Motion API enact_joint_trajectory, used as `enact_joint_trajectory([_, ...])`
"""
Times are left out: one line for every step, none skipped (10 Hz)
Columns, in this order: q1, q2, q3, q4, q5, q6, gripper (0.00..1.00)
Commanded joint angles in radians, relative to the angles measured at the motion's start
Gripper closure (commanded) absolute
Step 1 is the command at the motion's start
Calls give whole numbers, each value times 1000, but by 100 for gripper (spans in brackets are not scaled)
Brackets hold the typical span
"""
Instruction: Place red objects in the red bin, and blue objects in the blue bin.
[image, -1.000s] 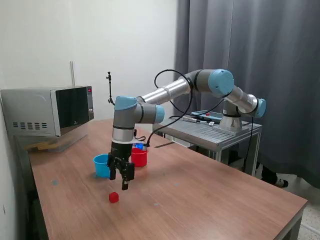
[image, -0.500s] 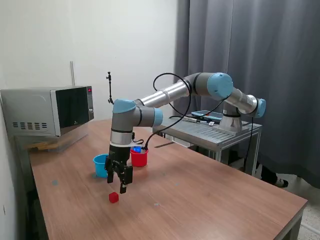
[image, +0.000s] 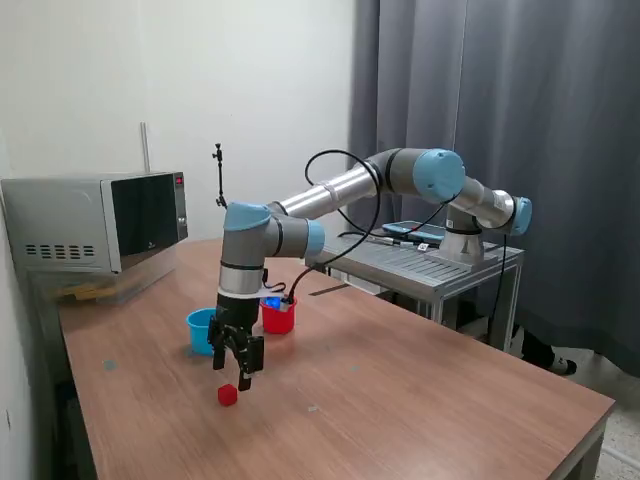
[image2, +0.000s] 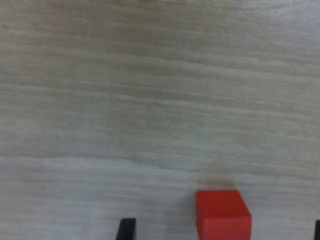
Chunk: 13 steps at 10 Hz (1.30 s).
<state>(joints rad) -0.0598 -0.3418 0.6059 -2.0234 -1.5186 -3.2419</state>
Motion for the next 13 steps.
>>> enact_joint_trajectory([0,3,-1,0,0,-16,0])
enact_joint_trajectory([0,4,-1,0,0,-16,0])
enact_joint_trajectory([2,4,-3,-1,-3,-9,0])
enact_joint_trajectory([6,10,-5,-6,-9,0,0])
enact_joint_trajectory([8,10,-3,-26,-8,1,0])
enact_joint_trajectory([8,12,-5,-34,-8,1,0])
enact_joint_trajectory([8,13,-3,-38,-6,2,0])
enact_joint_trajectory([8,17,-5,-40,-5,2,0])
enact_joint_trajectory([8,24,-12,-43,-3,17,0])
enact_joint_trajectory([8,29,-14,-44,-2,20,0])
enact_joint_trajectory([9,32,-14,-43,-2,21,0])
enact_joint_trajectory([9,32,-14,-43,-2,22,0])
enact_joint_trajectory([9,33,-12,-43,-2,22,0])
